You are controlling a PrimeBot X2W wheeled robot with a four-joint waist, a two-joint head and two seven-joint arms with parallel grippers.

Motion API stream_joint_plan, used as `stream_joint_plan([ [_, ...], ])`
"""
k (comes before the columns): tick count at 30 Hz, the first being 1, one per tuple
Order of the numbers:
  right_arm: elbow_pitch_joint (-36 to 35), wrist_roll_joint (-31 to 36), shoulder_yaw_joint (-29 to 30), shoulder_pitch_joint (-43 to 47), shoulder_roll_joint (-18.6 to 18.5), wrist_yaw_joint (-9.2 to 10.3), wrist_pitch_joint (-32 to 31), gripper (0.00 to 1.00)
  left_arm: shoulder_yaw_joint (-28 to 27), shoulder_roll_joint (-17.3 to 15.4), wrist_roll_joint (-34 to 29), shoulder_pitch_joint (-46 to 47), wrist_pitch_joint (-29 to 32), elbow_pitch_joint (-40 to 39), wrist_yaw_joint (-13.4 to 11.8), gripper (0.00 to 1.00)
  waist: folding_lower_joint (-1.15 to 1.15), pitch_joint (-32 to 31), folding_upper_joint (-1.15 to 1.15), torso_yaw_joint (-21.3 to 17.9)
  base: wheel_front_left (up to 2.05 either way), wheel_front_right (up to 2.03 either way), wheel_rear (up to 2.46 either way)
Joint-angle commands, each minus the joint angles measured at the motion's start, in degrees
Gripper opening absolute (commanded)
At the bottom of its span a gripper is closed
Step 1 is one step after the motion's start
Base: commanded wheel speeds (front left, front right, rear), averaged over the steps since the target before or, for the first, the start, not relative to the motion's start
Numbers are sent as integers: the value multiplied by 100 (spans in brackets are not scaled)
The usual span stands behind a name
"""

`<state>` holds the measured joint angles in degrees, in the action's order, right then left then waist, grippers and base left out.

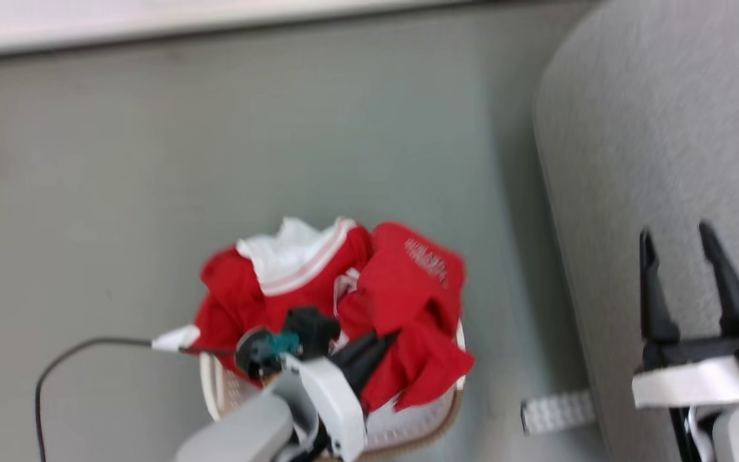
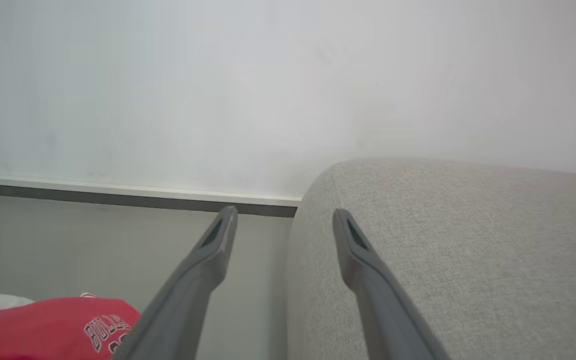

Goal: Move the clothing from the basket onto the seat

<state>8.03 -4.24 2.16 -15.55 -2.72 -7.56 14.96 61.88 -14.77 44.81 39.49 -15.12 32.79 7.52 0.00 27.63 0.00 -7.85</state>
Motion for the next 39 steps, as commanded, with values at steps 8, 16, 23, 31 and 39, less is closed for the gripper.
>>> stream_joint_plan([
  [8, 216, 116, 166, 833, -15, 14, 17, 100, -335, -73, -255, -751, -4, -533, -14, 0, 0, -1968, 0, 510, 0, 0, 0],
  [16, 277, 171, 203, 1373, -15, 14, 17, 100, -686, -276, -366, -1007, -5, -1058, -185, 0, 0, -2697, 0, 684, 0, 0, 0],
  [23, 230, 171, 130, 1690, -15, 14, 18, 100, -911, -536, -279, -934, 0, -1400, -370, 0, 0, -2975, 0, 718, 0, 0, 0],
  [31, 205, 95, -16, 1889, -16, 14, 17, 100, -1074, -776, -199, -963, 62, -1627, -544, 0, 0, -3210, 0, 631, 0, 0, 0],
  [39, 23, 4, -129, 2066, -20, 14, 17, 100, -1086, -908, -184, -1004, 137, -1810, -637, 0, 0, -3351, 0, 561, 0, 0, 0],
])
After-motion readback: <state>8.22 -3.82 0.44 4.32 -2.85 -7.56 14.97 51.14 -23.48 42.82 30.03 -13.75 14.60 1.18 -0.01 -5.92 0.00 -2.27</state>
